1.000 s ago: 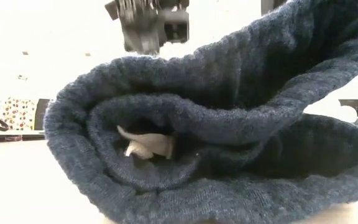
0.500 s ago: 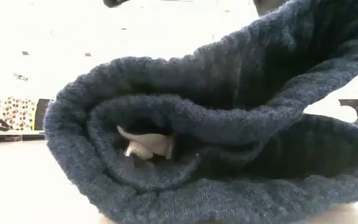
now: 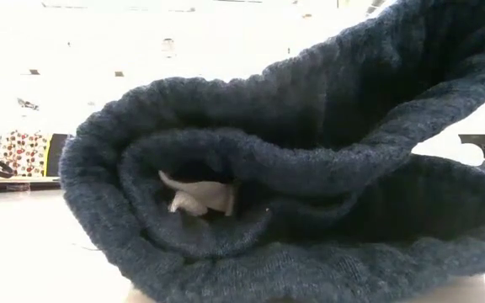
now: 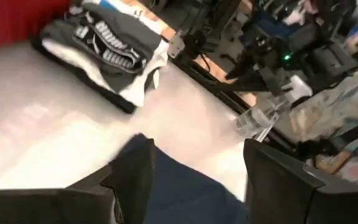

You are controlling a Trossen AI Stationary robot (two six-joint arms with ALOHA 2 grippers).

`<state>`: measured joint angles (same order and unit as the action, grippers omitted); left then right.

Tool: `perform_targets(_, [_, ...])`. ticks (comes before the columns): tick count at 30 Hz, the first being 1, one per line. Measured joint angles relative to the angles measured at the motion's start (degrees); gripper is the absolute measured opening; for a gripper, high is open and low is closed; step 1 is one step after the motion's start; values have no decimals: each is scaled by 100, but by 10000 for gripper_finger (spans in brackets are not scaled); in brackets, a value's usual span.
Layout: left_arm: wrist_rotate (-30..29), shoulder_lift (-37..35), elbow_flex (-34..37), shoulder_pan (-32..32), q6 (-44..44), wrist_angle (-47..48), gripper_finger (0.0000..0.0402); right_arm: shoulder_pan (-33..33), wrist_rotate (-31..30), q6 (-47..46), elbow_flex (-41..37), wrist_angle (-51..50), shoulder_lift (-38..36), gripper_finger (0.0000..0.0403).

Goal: Fold laundry
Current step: Fold the black shorts

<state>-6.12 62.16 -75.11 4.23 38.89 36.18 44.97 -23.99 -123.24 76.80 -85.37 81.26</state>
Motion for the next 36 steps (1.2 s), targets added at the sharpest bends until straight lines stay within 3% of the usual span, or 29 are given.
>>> perform_targets(4, [-188, -218, 707, 328, 709, -260, 236, 144, -7, 227, -1083, 1436, -507, 233])
perform_targets(10, [-318, -257, 2182, 833, 1667, -1552, 236, -4, -233, 504, -2180, 3277, -430, 233])
perform_targets(16, [-370, -257, 3579, 1066, 2420, -2945, 236, -332, -337, 531, -2705, 5068, 74, 239])
perform_targets(22, [-421, -251, 4582, 1086, 3145, -4050, 236, -1135, -94, 1706, -2745, 6390, 803, 251])
perform_targets(27, [-483, -244, 5013, 1116, 3498, -4362, 236, -1812, 682, 2838, -2737, 7513, 1189, 252])
perform_targets(32, [-807, -170, 5022, 1117, 3654, -4511, 235, -2212, 1321, 3458, -2737, 7552, 1359, 252])
perform_targets(36, [-1089, -19, 5001, 1162, 3625, -5061, 235, -2188, 1388, 3793, -2739, 7560, 1359, 252])
